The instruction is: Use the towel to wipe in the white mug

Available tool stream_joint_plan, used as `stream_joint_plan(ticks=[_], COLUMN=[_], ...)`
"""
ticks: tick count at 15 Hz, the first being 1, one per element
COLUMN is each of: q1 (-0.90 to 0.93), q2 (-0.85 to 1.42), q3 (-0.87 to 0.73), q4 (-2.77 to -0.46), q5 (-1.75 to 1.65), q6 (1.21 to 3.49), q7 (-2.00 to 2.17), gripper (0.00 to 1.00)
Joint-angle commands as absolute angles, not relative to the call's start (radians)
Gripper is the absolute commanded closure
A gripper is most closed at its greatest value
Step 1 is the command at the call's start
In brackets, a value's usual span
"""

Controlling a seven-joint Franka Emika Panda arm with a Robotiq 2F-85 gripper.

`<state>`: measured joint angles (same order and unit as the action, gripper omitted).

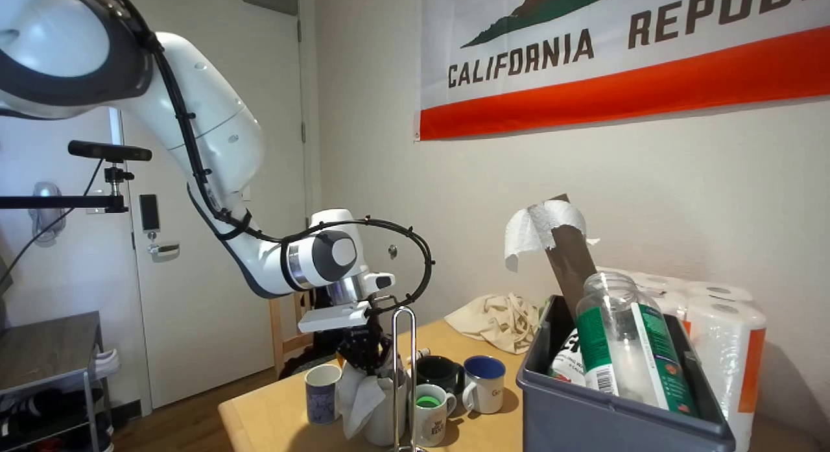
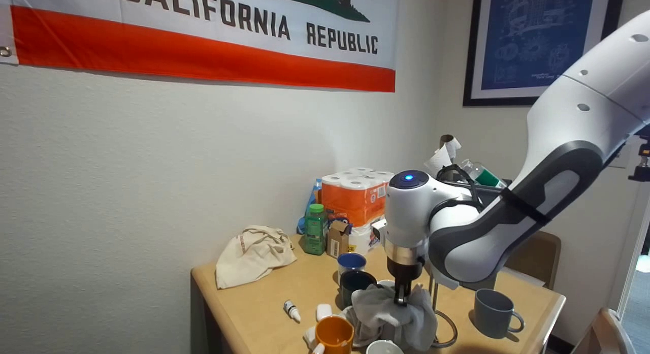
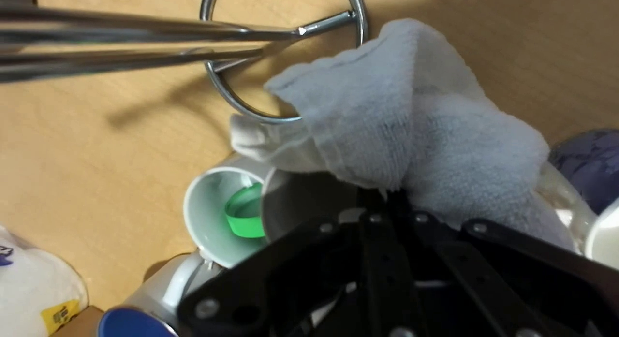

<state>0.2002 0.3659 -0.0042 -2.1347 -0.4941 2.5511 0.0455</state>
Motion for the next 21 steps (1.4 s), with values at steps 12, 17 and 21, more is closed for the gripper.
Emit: stream_joint_plan(ticks=[12,17,21], q1=[0.216,0.194,0.214], q2=[0.409,0.414,0.417], q3=[0.001,0.038,0.016], q4=[-2.112,-2.094,-2.064], q5=[-0.637,-0.412,-0.403], q6=[2.679,2.561,2.439], q7=[0.292,0.104,0.085], gripper=[0.99,0.99,0.99])
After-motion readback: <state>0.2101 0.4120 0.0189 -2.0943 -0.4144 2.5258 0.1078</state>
